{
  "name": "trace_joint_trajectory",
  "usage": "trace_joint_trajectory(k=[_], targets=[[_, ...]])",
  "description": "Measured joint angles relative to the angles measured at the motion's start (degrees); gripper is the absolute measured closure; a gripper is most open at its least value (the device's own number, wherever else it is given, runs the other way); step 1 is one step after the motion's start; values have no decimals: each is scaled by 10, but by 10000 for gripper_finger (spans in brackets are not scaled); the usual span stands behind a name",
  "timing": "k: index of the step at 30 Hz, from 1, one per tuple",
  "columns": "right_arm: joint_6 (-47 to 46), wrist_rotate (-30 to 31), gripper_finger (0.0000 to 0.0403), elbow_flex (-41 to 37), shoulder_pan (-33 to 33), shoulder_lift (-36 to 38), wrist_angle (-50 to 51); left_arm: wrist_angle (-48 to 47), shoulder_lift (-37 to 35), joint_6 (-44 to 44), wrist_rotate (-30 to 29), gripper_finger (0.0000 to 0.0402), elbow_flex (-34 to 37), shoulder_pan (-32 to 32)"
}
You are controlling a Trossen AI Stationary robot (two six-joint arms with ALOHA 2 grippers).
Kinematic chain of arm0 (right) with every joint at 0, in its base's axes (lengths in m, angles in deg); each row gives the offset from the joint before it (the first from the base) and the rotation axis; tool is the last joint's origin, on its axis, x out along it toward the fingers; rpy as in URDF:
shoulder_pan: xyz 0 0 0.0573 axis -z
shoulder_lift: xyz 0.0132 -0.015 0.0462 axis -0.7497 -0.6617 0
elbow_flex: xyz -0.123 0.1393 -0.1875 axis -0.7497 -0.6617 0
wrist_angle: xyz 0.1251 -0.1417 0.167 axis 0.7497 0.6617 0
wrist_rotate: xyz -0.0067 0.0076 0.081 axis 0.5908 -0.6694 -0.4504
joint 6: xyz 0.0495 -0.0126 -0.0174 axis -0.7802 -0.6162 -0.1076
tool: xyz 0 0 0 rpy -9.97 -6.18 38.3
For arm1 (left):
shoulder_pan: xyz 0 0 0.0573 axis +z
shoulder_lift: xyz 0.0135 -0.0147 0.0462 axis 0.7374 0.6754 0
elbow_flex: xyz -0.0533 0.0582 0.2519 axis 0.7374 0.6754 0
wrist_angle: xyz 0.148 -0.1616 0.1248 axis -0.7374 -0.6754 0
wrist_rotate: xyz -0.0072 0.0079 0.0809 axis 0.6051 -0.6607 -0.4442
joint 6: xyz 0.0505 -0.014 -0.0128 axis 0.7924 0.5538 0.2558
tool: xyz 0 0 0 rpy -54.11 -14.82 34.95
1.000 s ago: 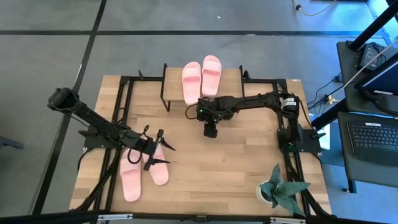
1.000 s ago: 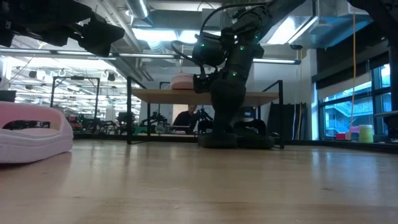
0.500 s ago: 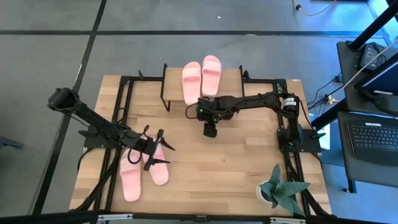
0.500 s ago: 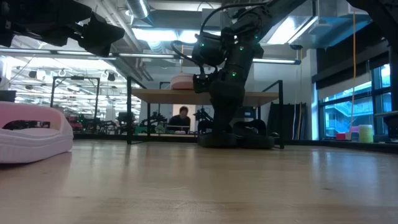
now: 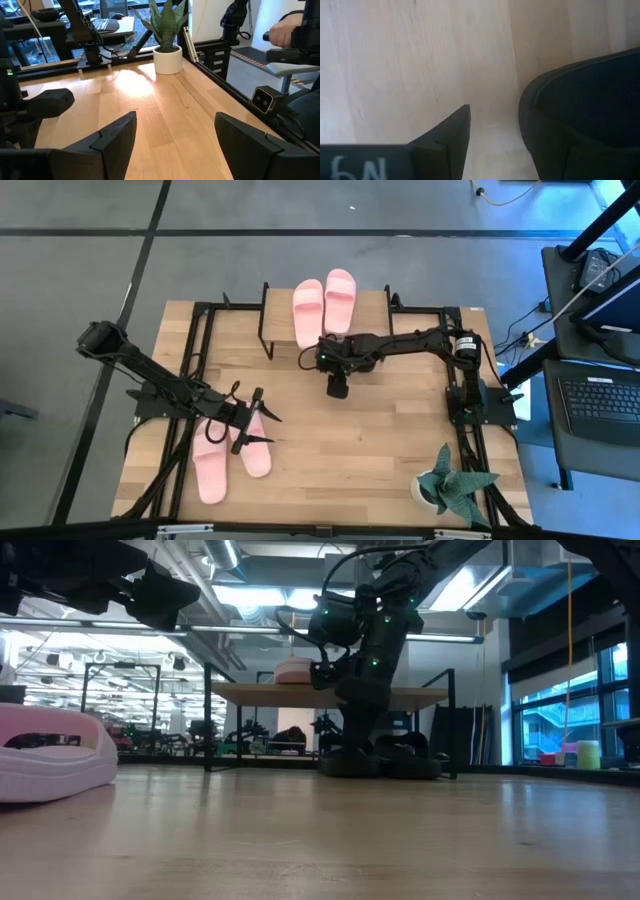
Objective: Pick and place slides into the shelf
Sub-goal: Put the black slipper slide under the shelf, then put the pink slipper slide under the shelf
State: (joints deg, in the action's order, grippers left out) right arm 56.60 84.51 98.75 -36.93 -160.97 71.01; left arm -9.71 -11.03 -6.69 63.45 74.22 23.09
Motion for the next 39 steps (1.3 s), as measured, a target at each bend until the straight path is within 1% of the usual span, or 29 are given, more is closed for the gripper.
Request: trace_joint_trajectory(k=[20, 26, 32, 34, 37, 39], targets=[[1, 2, 223, 0, -15, 0, 1, 0, 0, -2, 0, 140, 0, 0], [0, 2, 223, 0, -18, 0, 21, 0, 0, -4, 0, 140, 0, 0], [0, -1, 223, 0, -40, 2, 48, 0, 0, -4, 0, 140, 0, 0], [-2, -15, 223, 0, -51, 6, 59, 0, 0, -4, 0, 140, 0, 0], [-4, -53, 223, 10, -75, 22, 84, -1, 0, -4, 0, 140, 0, 0], [-7, -60, 223, 15, -96, 41, 93, -3, 0, -4, 0, 140, 0, 0]])
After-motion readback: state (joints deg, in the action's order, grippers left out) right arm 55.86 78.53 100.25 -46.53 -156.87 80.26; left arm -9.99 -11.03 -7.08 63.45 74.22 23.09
